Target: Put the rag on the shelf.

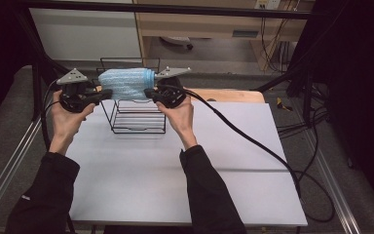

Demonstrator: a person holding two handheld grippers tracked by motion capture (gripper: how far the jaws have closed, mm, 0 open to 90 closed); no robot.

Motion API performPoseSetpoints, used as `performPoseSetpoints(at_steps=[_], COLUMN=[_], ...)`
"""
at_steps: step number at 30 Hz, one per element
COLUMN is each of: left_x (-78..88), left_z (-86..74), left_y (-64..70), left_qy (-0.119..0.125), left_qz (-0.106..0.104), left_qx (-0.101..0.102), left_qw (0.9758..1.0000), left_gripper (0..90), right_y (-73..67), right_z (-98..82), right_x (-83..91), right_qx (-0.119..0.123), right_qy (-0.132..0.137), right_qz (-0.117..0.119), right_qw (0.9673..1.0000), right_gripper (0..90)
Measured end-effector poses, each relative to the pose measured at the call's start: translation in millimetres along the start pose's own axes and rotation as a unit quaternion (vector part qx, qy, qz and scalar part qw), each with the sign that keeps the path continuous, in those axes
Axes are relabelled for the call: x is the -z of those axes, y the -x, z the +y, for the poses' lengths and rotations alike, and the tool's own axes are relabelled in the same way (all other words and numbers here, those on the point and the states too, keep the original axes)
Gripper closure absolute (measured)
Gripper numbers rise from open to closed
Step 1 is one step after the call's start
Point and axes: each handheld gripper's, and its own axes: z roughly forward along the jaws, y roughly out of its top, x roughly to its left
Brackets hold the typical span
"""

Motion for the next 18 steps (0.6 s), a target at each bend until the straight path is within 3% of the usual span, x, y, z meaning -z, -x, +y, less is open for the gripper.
performPoseSetpoints(at_steps=[5, 8, 18], left_x=[-7.7, -8.8, 10.4], left_z=[-3.1, -4.7, -1.0], left_y=[-1.7, -3.0, 1.8], left_qy=[0.009, 0.014, 0.019], left_qz=[0.014, 0.011, 0.013], left_qx=[0.011, 0.014, 0.011], left_qw=[0.9998, 0.9997, 0.9997], left_gripper=[89.8, 89.5, 76.4], right_y=[2.6, 2.5, -5.0], right_z=[-4.6, -5.1, -1.8], right_x=[-6.2, -6.7, 5.9], right_qx=[0.002, 0.003, 0.006], right_qy=[0.001, 0.002, 0.024], right_qz=[-0.005, -0.006, 0.014], right_qw=[1.0, 1.0, 0.9996], right_gripper=[88.8, 87.4, 73.4])
